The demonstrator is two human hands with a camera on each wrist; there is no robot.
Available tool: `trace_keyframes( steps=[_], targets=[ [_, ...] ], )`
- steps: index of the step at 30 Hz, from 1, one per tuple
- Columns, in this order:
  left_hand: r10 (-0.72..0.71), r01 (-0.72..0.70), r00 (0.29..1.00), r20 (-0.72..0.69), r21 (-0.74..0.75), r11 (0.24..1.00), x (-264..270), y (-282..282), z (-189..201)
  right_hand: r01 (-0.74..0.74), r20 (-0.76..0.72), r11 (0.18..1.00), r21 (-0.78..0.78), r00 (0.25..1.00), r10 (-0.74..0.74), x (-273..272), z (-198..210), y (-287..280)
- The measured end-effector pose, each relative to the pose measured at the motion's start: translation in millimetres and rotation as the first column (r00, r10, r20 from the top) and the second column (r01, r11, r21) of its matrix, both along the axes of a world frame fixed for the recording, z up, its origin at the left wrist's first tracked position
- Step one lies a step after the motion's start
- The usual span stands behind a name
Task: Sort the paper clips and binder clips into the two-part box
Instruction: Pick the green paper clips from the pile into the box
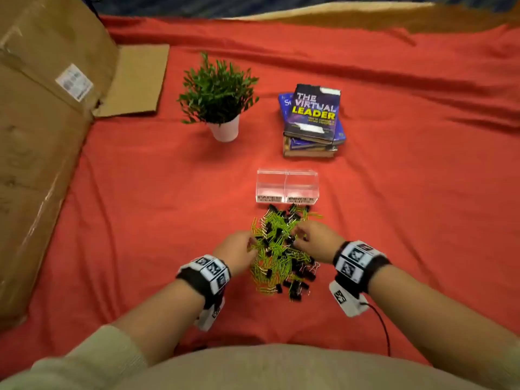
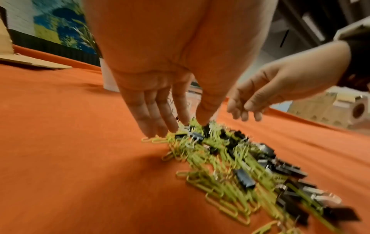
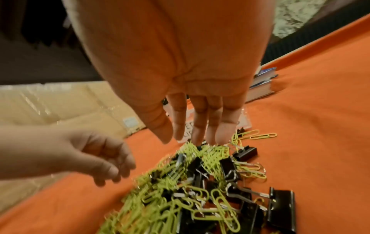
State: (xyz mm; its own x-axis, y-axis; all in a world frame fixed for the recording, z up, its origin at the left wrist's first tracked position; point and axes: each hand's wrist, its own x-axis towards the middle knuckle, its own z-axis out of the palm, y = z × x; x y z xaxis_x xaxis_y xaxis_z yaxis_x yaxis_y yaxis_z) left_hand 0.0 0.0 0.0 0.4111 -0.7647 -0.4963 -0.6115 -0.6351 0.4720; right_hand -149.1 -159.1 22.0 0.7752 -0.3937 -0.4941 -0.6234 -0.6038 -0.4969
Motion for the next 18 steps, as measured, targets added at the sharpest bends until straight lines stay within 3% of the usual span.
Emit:
trace_keyframes(
  steps=[3, 6, 10, 14, 18],
  targets=[
    [0.122, -0.121, 0.989, 0.082, -0.016, 0.993, 1.2, -7.2, -10.7, -0.016, -0.017, 0.989, -0.145, 1.000, 0.014, 17.6, -16.5, 4.5],
    [0.175, -0.176, 0.980, 0.092, -0.002, 0.984, -1.4, -9.0, -21.8, -0.028, -0.034, 0.984, -0.177, 0.999, 0.022, 21.9, -29.3, 13.6],
    [0.131, -0.131, 0.983, 0.129, -0.012, 0.991, -0.9, -7.5, -31.5, -0.015, -0.004, 0.976, -0.218, 1.000, 0.014, 10.7, -38.7, 11.5],
    [0.095, -0.089, 0.989, 0.114, -0.056, 0.994, 1.7, -8.5, -33.6, -0.010, -0.068, 0.982, -0.189, 0.998, -0.003, 2.4, -36.2, 0.2],
    [0.056, -0.049, 0.989, 0.136, -0.058, 0.997, 4.4, -13.6, -37.0, 0.062, 0.040, 0.987, -0.145, 0.998, -0.057, 23.8, -31.7, -5.0]
  ],
)
